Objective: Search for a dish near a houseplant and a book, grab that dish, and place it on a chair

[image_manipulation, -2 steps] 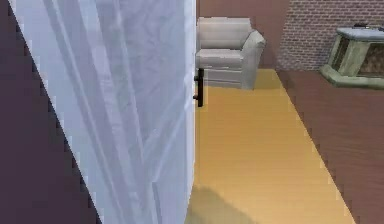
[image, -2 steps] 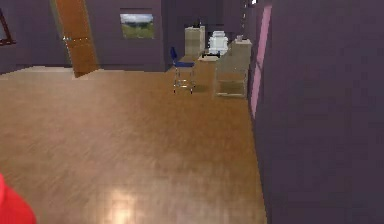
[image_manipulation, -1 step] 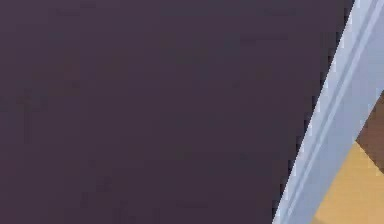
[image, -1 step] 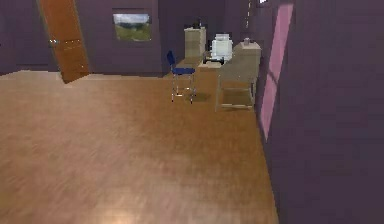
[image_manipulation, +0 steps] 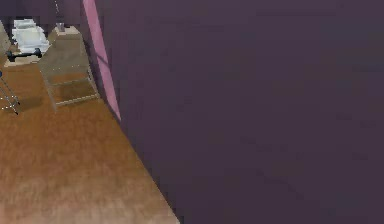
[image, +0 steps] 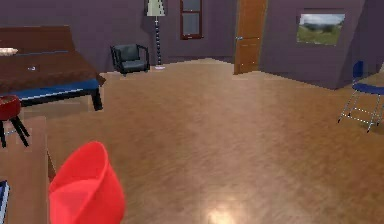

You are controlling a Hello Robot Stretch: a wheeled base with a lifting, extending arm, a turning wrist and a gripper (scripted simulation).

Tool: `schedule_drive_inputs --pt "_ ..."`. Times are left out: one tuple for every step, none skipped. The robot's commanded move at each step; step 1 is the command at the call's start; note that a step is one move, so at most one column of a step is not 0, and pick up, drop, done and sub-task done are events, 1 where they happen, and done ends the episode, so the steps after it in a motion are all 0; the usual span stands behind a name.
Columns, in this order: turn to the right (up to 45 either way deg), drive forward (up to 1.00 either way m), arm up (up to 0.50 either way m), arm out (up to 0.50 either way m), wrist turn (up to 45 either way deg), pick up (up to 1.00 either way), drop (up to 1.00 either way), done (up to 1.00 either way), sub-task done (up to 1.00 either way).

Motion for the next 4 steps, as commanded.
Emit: schedule_drive_inputs --pt "0.0 0.60 0.00 0.00 0.0 0.00 0.00 0.00 0.00" --pt "-45.0 0.00 0.00 0.00 0.0 0.00 0.00 0.00 0.00" --pt "45.0 0.00 0.00 0.00 0.0 0.00 0.00 0.00 0.00" --pt "45.0 0.00 0.00 0.00 0.0 0.00 0.00 0.00 0.00"
